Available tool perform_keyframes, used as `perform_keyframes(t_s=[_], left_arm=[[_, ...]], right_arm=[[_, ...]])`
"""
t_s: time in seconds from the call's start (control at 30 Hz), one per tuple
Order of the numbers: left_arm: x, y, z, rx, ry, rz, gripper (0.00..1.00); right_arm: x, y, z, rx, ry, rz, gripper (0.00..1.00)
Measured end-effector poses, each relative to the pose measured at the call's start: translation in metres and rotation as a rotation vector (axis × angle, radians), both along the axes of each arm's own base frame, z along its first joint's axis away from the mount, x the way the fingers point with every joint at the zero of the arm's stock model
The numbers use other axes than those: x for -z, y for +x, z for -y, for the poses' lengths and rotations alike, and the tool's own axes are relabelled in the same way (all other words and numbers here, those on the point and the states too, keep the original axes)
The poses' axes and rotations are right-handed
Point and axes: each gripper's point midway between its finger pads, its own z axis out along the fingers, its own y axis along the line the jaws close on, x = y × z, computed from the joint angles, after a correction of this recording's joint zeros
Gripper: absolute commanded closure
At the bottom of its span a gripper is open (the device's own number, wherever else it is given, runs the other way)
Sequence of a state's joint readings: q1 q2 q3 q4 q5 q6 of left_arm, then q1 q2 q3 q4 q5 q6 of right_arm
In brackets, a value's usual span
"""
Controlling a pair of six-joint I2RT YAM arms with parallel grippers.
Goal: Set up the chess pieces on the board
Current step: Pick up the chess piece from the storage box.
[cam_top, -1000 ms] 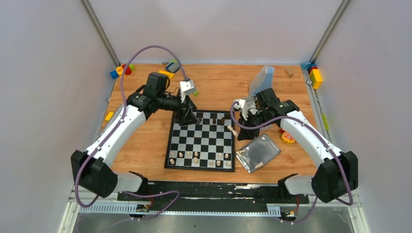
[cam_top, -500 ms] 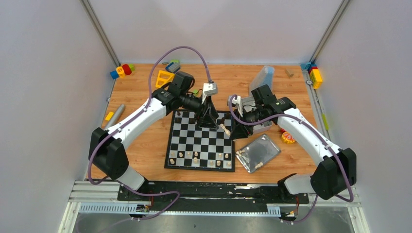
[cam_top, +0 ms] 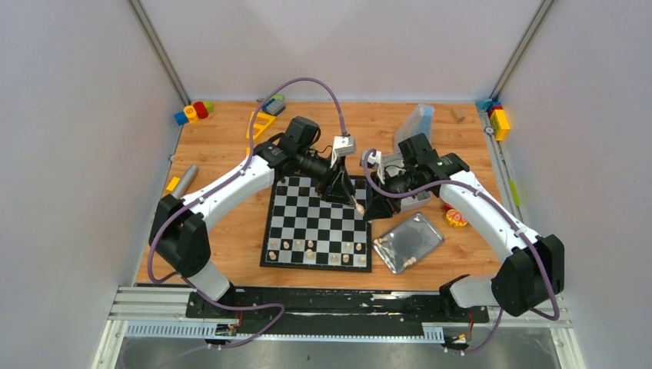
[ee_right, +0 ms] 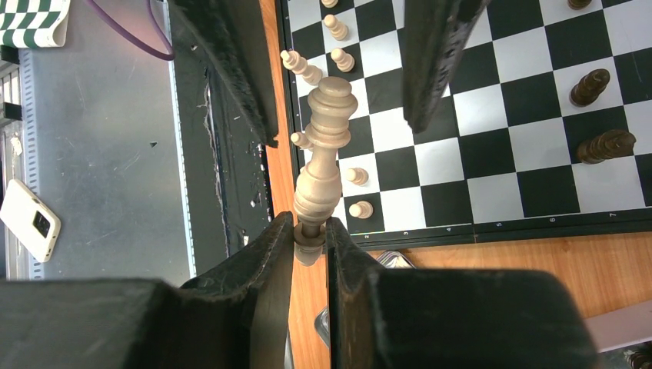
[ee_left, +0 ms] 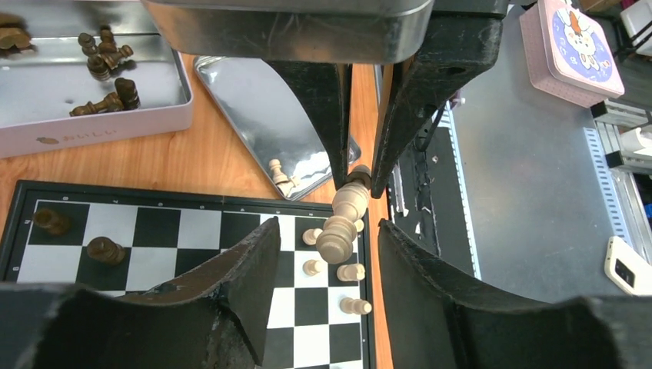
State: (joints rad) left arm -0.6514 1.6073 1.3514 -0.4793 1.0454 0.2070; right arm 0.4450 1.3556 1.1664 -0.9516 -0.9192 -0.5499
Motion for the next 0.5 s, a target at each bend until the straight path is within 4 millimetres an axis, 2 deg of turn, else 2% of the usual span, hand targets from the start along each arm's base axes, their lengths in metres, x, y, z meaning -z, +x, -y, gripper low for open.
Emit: perform_keyframes(t_s=[0.23,0.33,0.4,0.43,0.5], left_arm=[[0.0033,-0.0024,0.0022,0.009,0.006,-0.009,0.59],[0.0030,-0.0031,0.0022,0.012,0.004,-0.011,0.71],[0.0023,-0.0041,0.0023,0.017,0.001,-0.014,0.82],[0.0016,-0.0050,0.0023,0.021,-0.002,-0.018,0.92],[-0.0001,-0.0052,0.0025,0.023,-0.004,-0.017,1.00]], right_arm=[[0.0000,0.0001,0.0000,0.000,0.000,0.000,0.93],[-0.0001,0.0004,-0.0002,0.001,0.001,0.001,0.93],[-0.0002,0.0009,-0.0004,0.002,0.001,0.003,0.93],[0.0001,0.0013,-0.0001,0.004,-0.001,0.004,0.93],[0.0002,0.0016,-0.0001,0.005,-0.002,0.005,0.94]])
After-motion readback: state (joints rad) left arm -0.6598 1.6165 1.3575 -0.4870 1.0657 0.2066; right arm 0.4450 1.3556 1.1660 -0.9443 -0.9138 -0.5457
